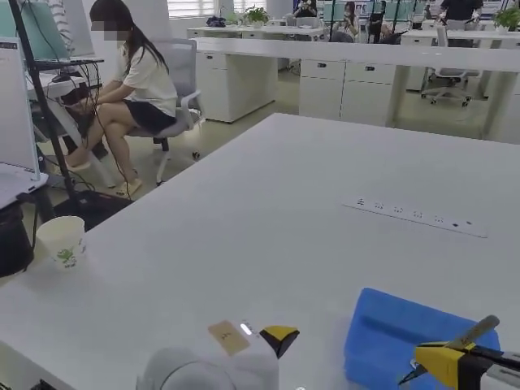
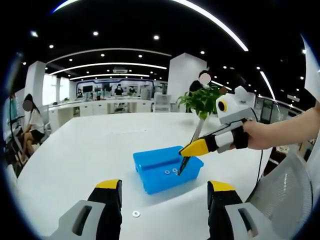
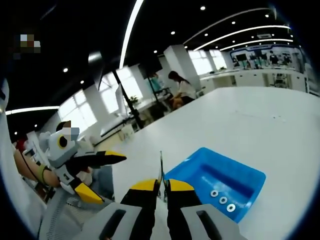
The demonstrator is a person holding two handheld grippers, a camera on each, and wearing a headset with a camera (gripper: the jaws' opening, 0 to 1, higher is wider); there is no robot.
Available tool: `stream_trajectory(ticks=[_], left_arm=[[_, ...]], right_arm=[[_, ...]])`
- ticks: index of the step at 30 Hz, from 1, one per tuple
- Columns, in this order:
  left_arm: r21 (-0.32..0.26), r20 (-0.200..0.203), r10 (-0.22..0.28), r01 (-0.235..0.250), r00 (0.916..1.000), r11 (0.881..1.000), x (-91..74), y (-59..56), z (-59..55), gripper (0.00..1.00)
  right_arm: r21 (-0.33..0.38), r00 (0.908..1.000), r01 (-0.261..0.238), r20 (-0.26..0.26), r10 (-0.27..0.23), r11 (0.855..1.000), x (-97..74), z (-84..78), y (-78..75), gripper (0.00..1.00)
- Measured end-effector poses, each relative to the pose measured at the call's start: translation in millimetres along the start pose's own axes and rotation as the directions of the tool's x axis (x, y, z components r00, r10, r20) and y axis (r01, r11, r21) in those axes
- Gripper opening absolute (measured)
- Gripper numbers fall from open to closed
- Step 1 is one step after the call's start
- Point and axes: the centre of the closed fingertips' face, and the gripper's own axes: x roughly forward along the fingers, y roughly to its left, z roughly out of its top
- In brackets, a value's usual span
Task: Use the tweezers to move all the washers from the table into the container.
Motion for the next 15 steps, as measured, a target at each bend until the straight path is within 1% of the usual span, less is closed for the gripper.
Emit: stream_trajectory(ticks=[7,10,15], left_arm=[[0.001,-0.002,-0.003,0.003,1.0,1.0,0.2,-0.4,-0.3,0.69],[-0.002,-0.001,-0.003,0.003,1.0,1.0,0.2,-0.2,-0.1,0.69],[-0.001,-0.001,-0.003,0.003,1.0,1.0,0.2,-0.1,0.1,0.69]], right_arm=[[0.086,0.9988,0.034,0.032,-0.037,0.996,3.9,10.3,-16.4,0.03],[0.104,0.9976,0.058,0.03,-0.062,0.993,7.8,11.9,-26.6,0.03],[0.125,0.997,0.071,0.021,-0.074,0.99,16.1,13.2,-37.2,0.03]])
